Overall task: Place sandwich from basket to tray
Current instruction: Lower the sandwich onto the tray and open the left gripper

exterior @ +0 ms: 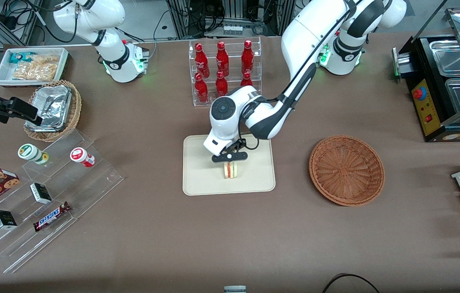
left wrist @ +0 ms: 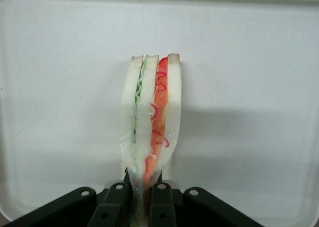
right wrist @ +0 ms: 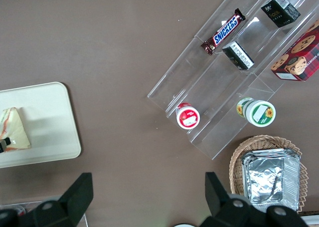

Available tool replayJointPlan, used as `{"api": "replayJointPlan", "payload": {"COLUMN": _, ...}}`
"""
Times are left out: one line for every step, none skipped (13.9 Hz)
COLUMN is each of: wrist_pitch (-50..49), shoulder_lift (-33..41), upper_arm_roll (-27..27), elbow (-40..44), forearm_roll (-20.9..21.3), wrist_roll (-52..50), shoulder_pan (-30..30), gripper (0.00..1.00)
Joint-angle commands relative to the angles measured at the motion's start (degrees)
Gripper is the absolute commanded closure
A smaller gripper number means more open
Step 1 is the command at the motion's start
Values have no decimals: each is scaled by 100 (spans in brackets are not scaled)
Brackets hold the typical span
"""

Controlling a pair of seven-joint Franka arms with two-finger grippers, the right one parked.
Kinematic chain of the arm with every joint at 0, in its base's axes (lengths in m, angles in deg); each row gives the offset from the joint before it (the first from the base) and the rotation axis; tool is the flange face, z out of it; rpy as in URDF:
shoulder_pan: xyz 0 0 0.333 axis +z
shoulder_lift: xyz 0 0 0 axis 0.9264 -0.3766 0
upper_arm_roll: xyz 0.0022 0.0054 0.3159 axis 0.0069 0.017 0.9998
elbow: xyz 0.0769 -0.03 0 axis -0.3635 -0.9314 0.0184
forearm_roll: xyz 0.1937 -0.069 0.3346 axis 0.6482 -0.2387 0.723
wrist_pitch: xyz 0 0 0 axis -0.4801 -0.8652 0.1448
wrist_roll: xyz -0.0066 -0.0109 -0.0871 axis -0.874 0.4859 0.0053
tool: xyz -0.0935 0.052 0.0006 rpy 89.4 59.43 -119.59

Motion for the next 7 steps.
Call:
{"api": "replayJointPlan", "payload": {"wrist_pitch": -17, "shoulder_lift": -151, "upper_arm_roll": 60, "elbow": 157, "forearm_roll": 102, "wrist_roll": -44, "shoulder_pan": -202, "gripper": 87}}
{"api": "replayJointPlan", "payload": {"wrist_pitch": -17, "shoulder_lift": -186, "upper_arm_roll": 60, "elbow": 157, "forearm_roll": 102, "wrist_roll": -44, "shoulder_pan": -220, "gripper": 86}}
{"api": "replayJointPlan", "payload": {"wrist_pitch": -8, "shoulder_lift": -213, "upper_arm_roll": 60, "elbow": 157, "forearm_roll": 102, "wrist_roll": -44, "shoulder_pan": -229, "gripper": 83}}
{"api": "replayJointPlan", "payload": {"wrist_pitch": -8, "shoulder_lift": -222, "upper_arm_roll": 60, "elbow": 157, "forearm_roll": 102, "wrist_roll": -44, "shoulder_pan": -221, "gripper": 70}}
{"api": "replayJointPlan", "payload": {"wrist_pitch": -8, "shoulder_lift": -213, "upper_arm_roll": 60, "elbow": 157, "forearm_roll": 102, "wrist_roll": -44, "shoulder_pan": -221, "gripper": 44}}
{"api": "replayJointPlan", "payload": {"wrist_pitch": -8, "shoulder_lift": -205, "upper_arm_roll": 69, "elbow": 157, "forearm_roll": 102, "wrist_roll": -44, "shoulder_pan": -221, "gripper": 12}}
{"api": "replayJointPlan", "payload": {"wrist_pitch": -17, "shoulder_lift": -178, "upper_arm_roll": 86, "elbow": 157, "forearm_roll": 119, "wrist_roll": -53, "shoulder_pan": -212, "gripper": 1}}
